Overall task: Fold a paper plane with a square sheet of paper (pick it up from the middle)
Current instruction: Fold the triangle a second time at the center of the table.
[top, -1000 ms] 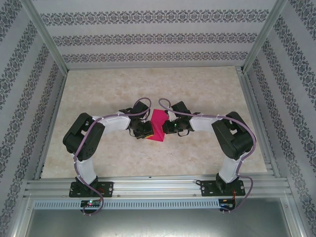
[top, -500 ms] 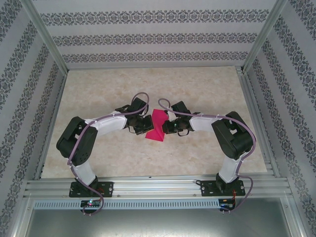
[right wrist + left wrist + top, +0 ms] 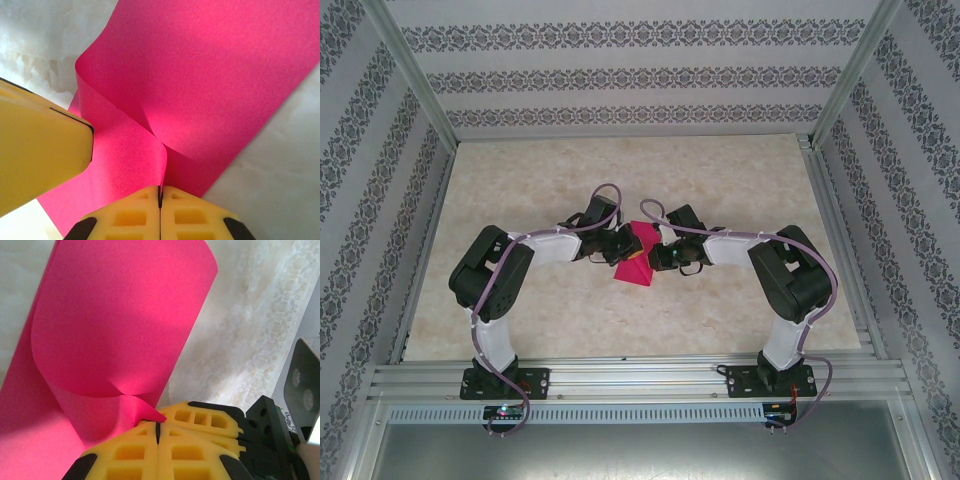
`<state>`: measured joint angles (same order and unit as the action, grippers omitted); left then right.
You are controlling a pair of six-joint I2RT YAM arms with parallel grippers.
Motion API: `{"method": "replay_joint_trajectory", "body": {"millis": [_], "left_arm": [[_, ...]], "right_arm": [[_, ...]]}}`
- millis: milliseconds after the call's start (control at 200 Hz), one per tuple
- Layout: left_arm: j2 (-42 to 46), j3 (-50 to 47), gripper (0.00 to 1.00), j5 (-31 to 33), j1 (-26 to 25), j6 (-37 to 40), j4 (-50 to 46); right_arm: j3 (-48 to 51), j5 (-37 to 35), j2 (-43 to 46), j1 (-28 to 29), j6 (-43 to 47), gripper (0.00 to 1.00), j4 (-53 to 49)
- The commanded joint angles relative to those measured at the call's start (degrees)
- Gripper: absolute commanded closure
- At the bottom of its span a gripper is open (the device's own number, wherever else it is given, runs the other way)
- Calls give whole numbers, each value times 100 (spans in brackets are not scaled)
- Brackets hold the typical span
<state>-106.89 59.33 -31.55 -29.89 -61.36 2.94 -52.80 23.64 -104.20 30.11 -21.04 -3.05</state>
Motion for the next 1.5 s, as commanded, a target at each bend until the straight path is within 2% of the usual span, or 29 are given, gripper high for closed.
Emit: {"method": "replay_joint_trajectory", "body": {"millis": [0,460,789,979,1039,1169,1279,1399,1494], "left_arm": [[-16,-135,100,-77,28,-121,353],[-9,-246,100,23,29,139,19],[-386,-71,99,235,27,266,-285],[-422,-172,98,330,26,331,-341],[-448,-209,99,321,26,335,-320],[-449,-266,98,293,26,331,-290],[-464,-265,99,287,25,345,-283],[-483,-218,99,258,25,366,-302],[-480,-211,99,264,25,380,-344]], "right_arm": [[-14,-151,-254,-40,76,93,-318],[-43,-167,-303,-45,65,93,-353],[-89,-143,-287,-41,39,92,-374],[-195,-95,-71,-39,-83,83,-486],[-252,-121,118,-39,-159,75,-586],[-262,-474,691,-66,-393,65,-850],[-133,-436,1004,-59,-749,63,-805],[74,151,1081,46,-1325,70,-321],[112,613,863,182,-1644,85,-38]]}}
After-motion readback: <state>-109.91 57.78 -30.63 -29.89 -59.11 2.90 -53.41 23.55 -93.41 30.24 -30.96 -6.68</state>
